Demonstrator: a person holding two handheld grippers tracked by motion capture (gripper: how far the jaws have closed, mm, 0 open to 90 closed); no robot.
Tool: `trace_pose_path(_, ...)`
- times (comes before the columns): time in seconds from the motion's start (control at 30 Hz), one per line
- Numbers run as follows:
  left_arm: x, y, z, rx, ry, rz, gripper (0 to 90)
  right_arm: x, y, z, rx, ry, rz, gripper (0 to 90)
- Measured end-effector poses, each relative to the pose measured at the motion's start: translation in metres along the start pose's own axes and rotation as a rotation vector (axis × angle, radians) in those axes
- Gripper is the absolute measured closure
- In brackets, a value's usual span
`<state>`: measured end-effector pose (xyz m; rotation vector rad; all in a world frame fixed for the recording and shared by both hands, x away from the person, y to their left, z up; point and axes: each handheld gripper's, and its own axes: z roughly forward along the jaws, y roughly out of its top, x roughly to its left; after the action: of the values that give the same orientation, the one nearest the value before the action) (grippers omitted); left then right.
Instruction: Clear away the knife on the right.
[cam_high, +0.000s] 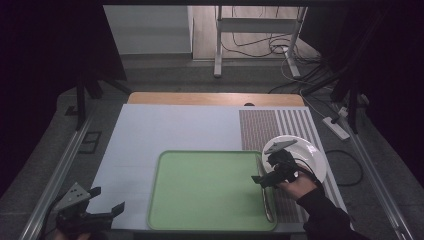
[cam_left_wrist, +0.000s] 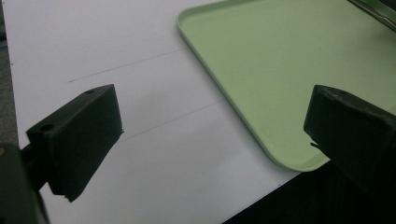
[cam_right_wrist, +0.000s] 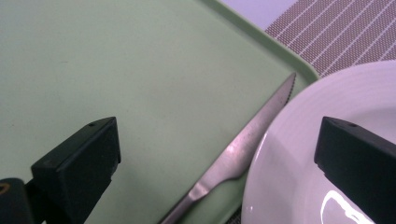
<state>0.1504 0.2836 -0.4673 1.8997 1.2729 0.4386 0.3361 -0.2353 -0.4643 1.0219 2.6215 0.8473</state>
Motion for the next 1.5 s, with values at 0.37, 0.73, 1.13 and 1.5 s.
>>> trace_pose_path(0.37, 0.000, 0.000, 0.000, 0.002, 0.001, 0.001, 4.1, -0.002, -0.020, -0.017, -0.026, -0.051, 0.044, 0.0)
trace_pose_path(0.73, 0.000, 0.000, 0.000, 0.004, 0.002, 0.000, 4.2, -0.008, -0.039, -0.039, -0.101, -0.056, 0.105, 0.0)
trace_pose_path(1.13, 0.000, 0.001, 0.001, 0.008, 0.004, 0.001, 4.2, -0.012, -0.061, -0.057, -0.178, -0.060, 0.195, 0.0)
trace_pose_path(1.5, 0.000, 0.001, 0.001, 0.011, 0.006, 0.000, 4.2, -0.012, -0.080, -0.073, -0.205, -0.103, 0.230, 0.0)
